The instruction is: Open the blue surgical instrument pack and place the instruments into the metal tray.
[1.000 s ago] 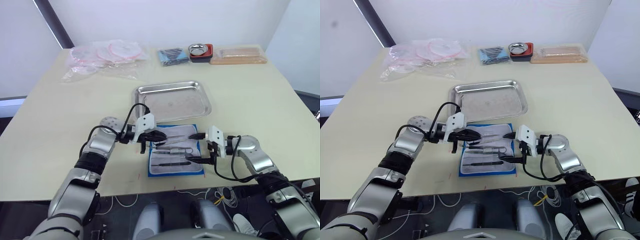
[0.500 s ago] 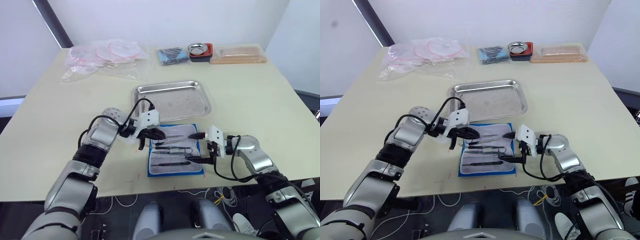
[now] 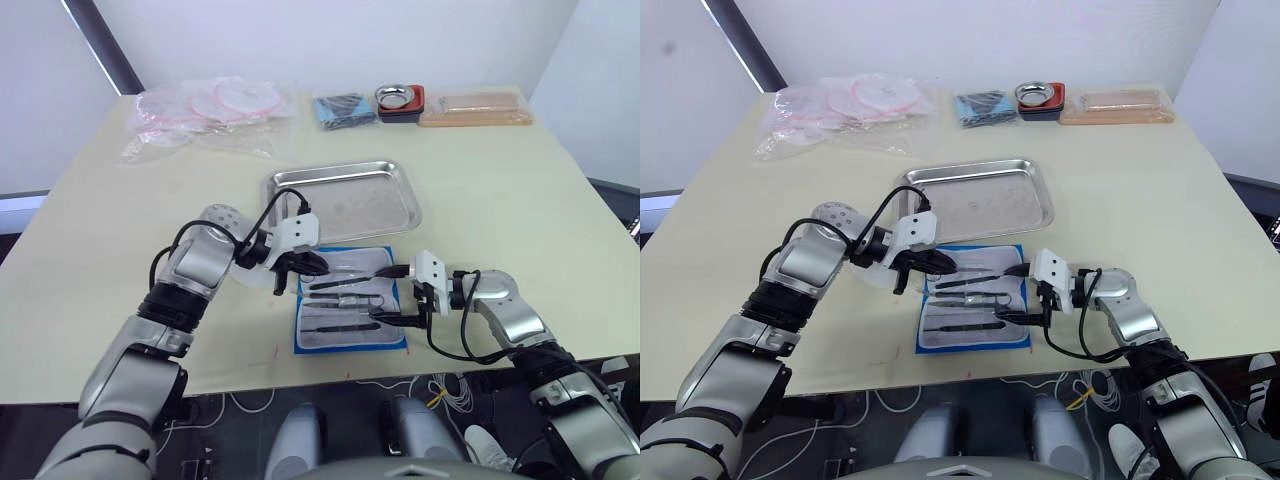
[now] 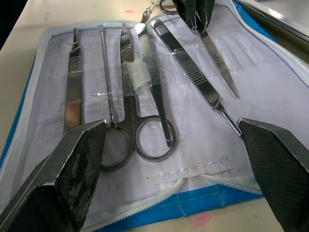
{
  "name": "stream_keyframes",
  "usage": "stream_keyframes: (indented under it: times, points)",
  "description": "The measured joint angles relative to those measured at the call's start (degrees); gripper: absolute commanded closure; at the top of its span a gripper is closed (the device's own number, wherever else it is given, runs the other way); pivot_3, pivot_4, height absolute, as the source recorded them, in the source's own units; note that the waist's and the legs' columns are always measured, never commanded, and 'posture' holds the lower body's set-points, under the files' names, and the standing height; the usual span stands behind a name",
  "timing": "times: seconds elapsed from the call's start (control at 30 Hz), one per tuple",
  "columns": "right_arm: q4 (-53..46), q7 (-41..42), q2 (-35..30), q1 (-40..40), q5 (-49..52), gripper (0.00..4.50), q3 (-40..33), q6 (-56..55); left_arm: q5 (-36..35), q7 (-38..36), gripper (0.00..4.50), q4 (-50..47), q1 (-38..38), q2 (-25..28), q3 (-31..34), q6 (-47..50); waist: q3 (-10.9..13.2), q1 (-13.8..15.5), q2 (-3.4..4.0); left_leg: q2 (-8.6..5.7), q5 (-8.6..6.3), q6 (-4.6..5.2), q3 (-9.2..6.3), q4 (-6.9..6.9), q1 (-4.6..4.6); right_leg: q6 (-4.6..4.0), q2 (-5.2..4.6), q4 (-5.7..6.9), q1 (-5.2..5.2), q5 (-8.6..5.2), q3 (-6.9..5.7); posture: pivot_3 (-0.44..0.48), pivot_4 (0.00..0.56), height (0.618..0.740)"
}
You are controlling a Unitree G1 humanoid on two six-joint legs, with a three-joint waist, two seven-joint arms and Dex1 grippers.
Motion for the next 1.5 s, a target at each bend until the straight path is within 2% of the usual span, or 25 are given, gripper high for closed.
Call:
stream_keyframes:
  times: [1.37, 1.5]
  points:
    - [-0.1, -0.4, 0.7, 0.0, 0.0, 0.0, 0.0, 0.0, -0.8, -4.1, 4.44, -2.5, 0.2, 8.9, 0.4, -0.1, 0.2, 0.1, 0.07, 0.33, 0.0, 0.0, 0.06, -0.05, -0.07, -0.08, 0.01, -0.05, -0.16, -0.04, -0.1, 0.0, 0.15, 0.74]
    - [-0.1, -0.5, 0.7, 0.0, 0.0, 0.0, 0.0, 0.0, -2.5, -4.4, 4.44, -4.1, 0.3, 9.9, 1.4, 1.6, 0.2, 0.1, 0.07, 0.36, 0.0, 0.0, 0.06, -0.05, -0.08, -0.09, 0.01, -0.05, -0.16, -0.04, -0.1, 0.0, 0.15, 0.74]
